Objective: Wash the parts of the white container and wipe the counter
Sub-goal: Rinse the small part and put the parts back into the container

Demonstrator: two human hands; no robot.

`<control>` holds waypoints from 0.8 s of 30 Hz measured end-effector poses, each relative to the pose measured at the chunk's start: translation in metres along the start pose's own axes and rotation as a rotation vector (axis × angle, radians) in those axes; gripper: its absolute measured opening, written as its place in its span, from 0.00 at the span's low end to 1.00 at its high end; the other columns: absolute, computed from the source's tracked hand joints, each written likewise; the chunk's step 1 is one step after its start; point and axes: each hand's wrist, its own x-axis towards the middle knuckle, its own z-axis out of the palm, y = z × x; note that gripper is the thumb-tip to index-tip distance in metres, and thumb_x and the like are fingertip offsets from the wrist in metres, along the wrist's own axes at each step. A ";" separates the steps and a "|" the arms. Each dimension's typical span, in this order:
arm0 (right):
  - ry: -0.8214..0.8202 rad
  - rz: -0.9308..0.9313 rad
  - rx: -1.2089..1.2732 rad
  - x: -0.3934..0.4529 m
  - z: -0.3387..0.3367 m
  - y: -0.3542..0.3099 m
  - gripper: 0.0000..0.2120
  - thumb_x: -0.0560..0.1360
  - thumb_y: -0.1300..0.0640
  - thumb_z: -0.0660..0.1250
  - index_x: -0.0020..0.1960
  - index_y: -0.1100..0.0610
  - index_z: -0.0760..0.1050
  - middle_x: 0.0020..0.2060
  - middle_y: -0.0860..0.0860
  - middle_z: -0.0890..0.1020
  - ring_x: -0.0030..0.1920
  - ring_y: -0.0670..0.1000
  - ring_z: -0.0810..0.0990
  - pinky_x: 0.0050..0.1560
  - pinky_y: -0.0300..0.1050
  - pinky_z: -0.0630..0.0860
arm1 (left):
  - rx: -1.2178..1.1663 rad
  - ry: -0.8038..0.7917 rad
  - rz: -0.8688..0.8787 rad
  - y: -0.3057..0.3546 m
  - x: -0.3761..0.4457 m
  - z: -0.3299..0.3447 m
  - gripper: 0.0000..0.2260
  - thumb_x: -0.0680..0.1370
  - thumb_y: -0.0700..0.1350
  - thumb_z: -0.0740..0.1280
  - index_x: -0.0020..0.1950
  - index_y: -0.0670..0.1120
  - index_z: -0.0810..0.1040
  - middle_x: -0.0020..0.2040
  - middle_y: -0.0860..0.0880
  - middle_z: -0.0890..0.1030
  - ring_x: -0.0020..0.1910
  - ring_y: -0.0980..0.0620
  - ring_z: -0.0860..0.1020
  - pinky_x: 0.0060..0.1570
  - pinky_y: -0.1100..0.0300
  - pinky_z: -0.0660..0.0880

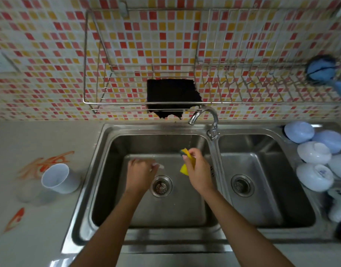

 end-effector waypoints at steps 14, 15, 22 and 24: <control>0.101 -0.457 0.135 0.030 0.010 -0.197 0.14 0.80 0.60 0.60 0.62 0.53 0.78 0.63 0.48 0.71 0.60 0.32 0.68 0.57 0.25 0.65 | -0.207 0.180 -0.046 -0.043 -0.003 -0.120 0.04 0.75 0.43 0.72 0.48 0.46 0.84 0.41 0.48 0.85 0.39 0.50 0.82 0.41 0.61 0.75; 0.088 -0.478 0.138 0.039 0.012 -0.214 0.16 0.80 0.63 0.59 0.63 0.54 0.78 0.65 0.49 0.70 0.60 0.32 0.68 0.57 0.25 0.66 | -0.237 0.162 -0.071 -0.047 -0.004 -0.129 0.05 0.76 0.44 0.71 0.49 0.46 0.84 0.42 0.49 0.85 0.40 0.52 0.81 0.41 0.64 0.73; -0.076 -0.315 -0.098 0.124 0.052 -0.267 0.21 0.78 0.69 0.58 0.67 0.55 0.75 0.69 0.56 0.69 0.70 0.54 0.66 0.68 0.38 0.60 | -0.356 0.146 -0.100 -0.097 -0.003 -0.159 0.08 0.77 0.47 0.70 0.55 0.48 0.83 0.46 0.51 0.85 0.43 0.54 0.81 0.49 0.63 0.76; -0.197 -0.205 -0.115 0.141 0.056 -0.260 0.21 0.78 0.70 0.60 0.67 0.55 0.75 0.69 0.54 0.71 0.69 0.54 0.69 0.68 0.42 0.64 | -0.352 0.129 -0.105 -0.100 -0.003 -0.159 0.09 0.77 0.48 0.70 0.56 0.49 0.83 0.47 0.52 0.85 0.44 0.55 0.81 0.49 0.64 0.75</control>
